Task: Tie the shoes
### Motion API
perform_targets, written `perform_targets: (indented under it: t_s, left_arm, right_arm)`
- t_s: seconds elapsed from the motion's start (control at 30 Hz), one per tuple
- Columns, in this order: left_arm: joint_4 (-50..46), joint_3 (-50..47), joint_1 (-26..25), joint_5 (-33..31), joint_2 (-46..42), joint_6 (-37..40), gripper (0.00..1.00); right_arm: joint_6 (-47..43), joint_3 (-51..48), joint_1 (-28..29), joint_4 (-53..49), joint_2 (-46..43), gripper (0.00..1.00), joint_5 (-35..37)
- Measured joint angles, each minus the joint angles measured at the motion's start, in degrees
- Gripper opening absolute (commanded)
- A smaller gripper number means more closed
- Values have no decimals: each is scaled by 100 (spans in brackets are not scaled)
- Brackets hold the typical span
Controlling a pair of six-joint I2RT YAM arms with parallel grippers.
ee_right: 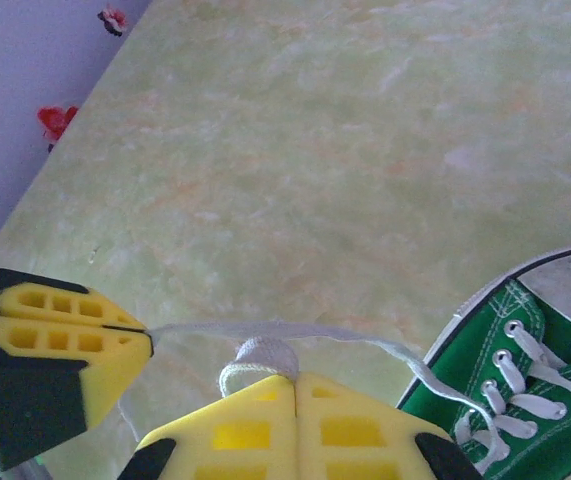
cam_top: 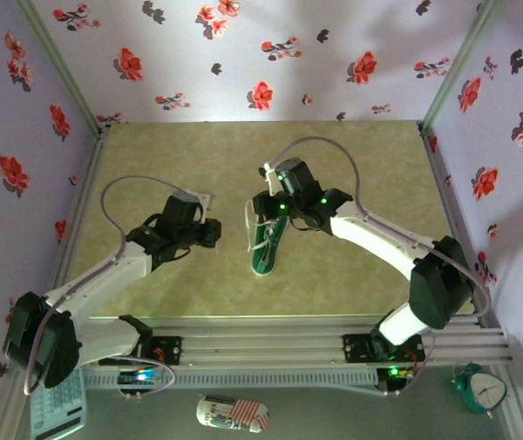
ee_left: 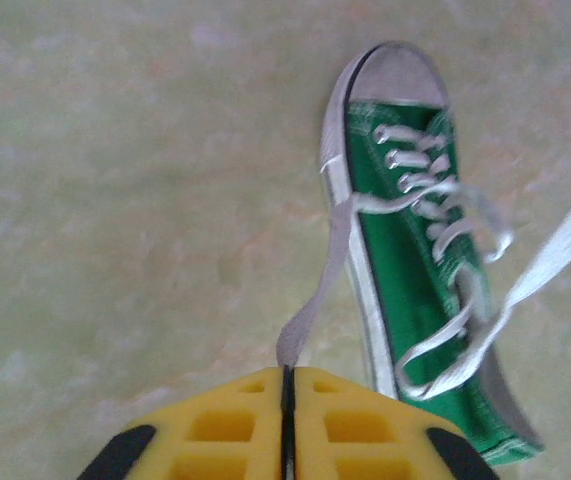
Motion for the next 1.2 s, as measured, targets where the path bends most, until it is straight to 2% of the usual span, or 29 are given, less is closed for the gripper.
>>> perform_targets:
  t_s: [0.1, 0.27, 0.33, 0.57, 0.7, 0.9, 1.2]
  left_arm:
    - [-74, -313, 0, -125, -28, -85, 22]
    - [-131, -590, 22, -376, -28, -306, 50]
    - [-122, -616, 35, -476, -31, -378, 54]
    - [-55, -623, 68, -560, 103, -284, 51]
    - [-7, -422, -50, -586, 723, -92, 50]
    - [94, 192, -332, -623, 1674, 181, 50]
    - [164, 1080, -575, -833, 2684, 566, 50]
  right_arm:
    - [-4, 7, 9, 81, 105, 0, -234]
    - [-83, 280, 72, 79, 402, 0, -337]
    - [-116, 354, 83, 55, 474, 0, -330]
    - [-181, 415, 87, -140, 490, 0, 13]
    - [-125, 317, 85, -177, 382, 0, 363]
    - [98, -262, 68, -243, -289, 0, 881]
    - [291, -903, -39, -334, -990, 0, 1207]
